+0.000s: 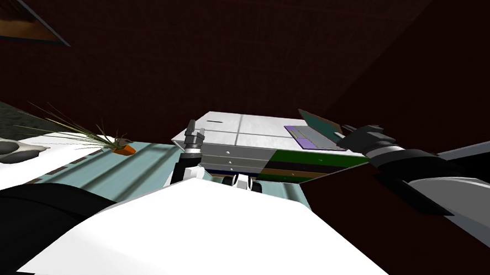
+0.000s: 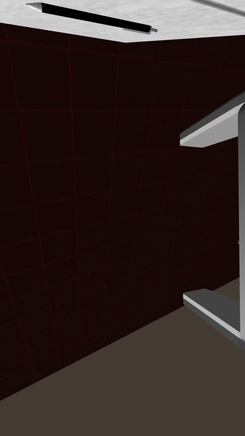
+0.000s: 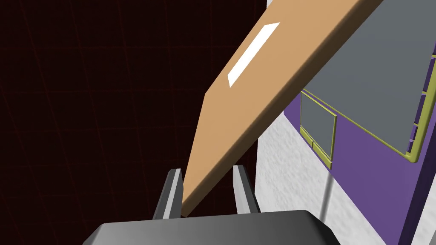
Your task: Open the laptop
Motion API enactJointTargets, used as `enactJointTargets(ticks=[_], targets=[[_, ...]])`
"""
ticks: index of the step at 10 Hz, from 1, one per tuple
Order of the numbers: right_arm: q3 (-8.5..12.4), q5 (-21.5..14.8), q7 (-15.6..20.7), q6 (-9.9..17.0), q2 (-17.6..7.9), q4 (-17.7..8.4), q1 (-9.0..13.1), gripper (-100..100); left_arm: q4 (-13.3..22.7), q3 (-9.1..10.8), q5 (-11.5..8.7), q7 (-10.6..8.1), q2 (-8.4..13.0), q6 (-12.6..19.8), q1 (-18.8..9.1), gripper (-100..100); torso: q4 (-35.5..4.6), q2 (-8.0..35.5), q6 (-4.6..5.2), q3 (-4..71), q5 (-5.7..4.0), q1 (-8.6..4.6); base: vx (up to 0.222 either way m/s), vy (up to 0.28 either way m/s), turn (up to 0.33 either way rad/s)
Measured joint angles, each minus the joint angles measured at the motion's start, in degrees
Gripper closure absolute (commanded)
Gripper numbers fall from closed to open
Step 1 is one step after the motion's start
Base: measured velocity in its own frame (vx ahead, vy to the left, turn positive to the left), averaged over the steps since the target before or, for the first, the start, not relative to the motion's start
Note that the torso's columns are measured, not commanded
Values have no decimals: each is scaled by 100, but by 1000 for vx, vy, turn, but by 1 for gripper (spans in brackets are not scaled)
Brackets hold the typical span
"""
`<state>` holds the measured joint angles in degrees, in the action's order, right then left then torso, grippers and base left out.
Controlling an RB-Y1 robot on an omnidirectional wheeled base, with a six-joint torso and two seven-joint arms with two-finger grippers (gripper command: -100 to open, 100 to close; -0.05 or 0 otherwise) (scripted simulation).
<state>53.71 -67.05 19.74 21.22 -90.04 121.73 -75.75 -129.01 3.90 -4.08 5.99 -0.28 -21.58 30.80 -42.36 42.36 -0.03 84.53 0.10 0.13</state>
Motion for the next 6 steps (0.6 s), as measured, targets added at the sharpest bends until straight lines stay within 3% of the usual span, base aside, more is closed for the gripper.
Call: enactJointTargets(ticks=[6], targets=[[-3, -24, 29, 55, -17, 11, -28, 100, 0, 0, 0, 0, 0, 0, 0, 0, 1, 1, 4, 0, -2, -2, 2, -2, 10]])
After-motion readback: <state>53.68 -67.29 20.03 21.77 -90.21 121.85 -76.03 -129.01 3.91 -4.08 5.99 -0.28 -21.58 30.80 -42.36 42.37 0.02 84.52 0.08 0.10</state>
